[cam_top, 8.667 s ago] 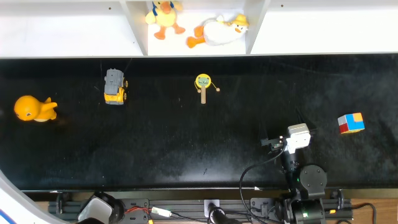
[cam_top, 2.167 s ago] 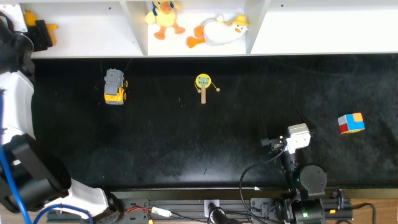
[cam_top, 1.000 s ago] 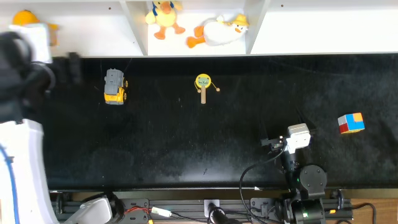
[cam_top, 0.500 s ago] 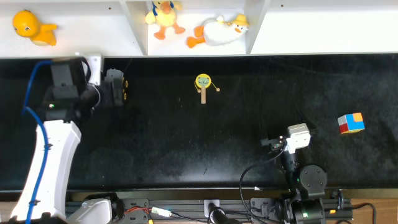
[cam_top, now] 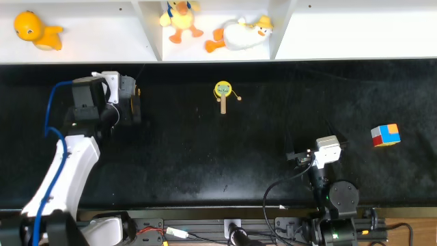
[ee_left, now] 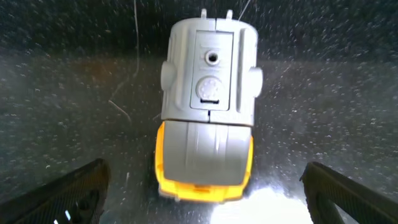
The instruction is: Store Toys
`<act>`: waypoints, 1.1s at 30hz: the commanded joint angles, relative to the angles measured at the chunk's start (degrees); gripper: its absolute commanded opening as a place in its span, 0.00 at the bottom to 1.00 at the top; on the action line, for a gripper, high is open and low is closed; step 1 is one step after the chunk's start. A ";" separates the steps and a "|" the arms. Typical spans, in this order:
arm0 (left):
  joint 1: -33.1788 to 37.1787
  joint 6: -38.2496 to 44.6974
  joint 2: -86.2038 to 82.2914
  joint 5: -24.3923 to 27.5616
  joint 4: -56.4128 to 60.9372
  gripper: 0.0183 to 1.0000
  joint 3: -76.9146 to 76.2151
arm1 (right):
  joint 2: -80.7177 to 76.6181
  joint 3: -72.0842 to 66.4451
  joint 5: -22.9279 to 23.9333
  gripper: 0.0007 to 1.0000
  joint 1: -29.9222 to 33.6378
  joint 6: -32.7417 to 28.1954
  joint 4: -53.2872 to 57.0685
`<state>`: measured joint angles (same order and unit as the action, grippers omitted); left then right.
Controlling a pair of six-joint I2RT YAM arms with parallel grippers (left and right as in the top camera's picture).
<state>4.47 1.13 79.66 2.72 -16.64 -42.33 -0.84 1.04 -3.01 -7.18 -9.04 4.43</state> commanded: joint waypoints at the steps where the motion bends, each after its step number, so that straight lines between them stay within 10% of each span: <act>1: -0.15 -1.22 4.37 0.13 2.73 1.00 0.50 | 0.50 -0.74 -0.35 0.99 -0.31 0.24 -0.17; 33: -0.15 -3.17 7.63 0.15 6.71 0.56 0.20 | 0.50 -0.76 -0.35 1.00 -0.31 0.24 -0.17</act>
<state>4.47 -1.17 88.31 2.74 -10.20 -42.22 -0.84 1.04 -3.01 -7.18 -9.02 4.40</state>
